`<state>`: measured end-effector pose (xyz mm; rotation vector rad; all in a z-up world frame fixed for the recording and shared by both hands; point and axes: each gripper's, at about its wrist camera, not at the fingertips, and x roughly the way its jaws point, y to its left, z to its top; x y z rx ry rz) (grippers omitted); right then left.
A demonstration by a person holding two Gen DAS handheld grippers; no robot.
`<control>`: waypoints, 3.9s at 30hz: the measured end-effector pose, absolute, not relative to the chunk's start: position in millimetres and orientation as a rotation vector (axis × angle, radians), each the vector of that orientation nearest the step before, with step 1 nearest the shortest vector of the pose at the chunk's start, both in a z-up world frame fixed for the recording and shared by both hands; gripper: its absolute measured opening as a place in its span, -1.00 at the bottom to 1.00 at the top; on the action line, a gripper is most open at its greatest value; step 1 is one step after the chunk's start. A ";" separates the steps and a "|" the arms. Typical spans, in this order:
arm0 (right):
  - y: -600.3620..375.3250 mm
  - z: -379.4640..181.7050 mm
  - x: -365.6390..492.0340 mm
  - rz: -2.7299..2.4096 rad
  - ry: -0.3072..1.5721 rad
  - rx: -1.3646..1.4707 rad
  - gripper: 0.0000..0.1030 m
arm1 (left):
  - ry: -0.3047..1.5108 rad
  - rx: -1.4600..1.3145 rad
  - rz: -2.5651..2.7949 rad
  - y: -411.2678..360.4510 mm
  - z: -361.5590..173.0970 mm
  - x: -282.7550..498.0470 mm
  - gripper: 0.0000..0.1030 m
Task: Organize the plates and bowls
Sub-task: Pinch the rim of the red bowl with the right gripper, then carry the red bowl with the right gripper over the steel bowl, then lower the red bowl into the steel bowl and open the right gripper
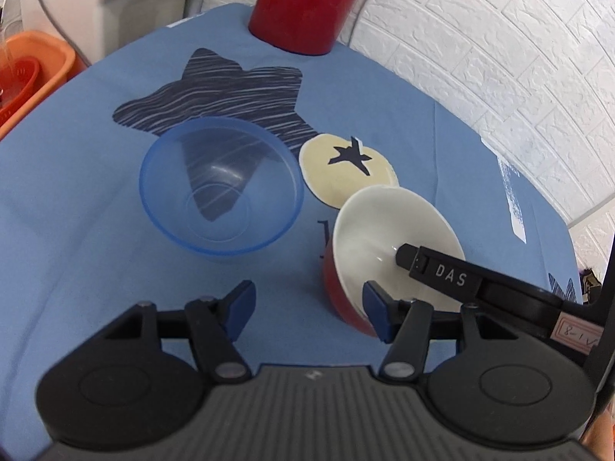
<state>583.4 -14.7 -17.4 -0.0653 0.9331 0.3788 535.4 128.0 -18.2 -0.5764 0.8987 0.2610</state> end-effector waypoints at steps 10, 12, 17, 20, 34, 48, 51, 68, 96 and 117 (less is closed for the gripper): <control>-12.2 -18.4 586.9 0.421 0.967 -0.090 -0.23 | 0.888 -0.581 0.252 127.0 -18.4 538.0 -0.05; -12.7 -19.0 585.5 0.418 0.946 -0.078 -0.24 | 0.893 -0.590 0.250 129.0 -19.7 538.4 0.00; -10.0 -14.6 582.5 0.438 0.879 -0.093 -0.36 | 0.896 -0.607 0.240 132.2 -21.9 538.7 -0.04; -9.8 -16.8 581.2 0.488 0.874 -0.097 -0.77 | 0.902 -0.587 0.220 132.5 -22.7 540.8 -0.26; -22.0 -20.5 529.2 0.522 0.919 -0.061 -0.78 | 0.932 -0.440 0.113 111.2 -12.2 506.8 -0.88; -101.3 23.9 397.3 0.462 0.818 -0.021 -0.68 | 0.881 -0.338 -0.042 37.2 32.8 382.1 -0.88; -117.7 32.9 368.3 0.444 0.793 -0.018 -0.67 | 0.869 -0.323 -0.079 22.9 41.8 356.2 -0.88; -152.6 -7.2 266.2 0.387 0.831 0.009 -0.64 | 0.968 -0.239 -0.181 -14.0 -1.9 262.7 -0.88; -169.4 11.0 244.3 0.408 0.753 0.165 -0.55 | 0.771 -0.189 -0.210 18.1 42.6 233.6 0.05; -113.5 24.5 185.9 0.254 0.599 0.220 -0.50 | 0.583 -0.131 0.073 60.2 44.2 198.7 0.18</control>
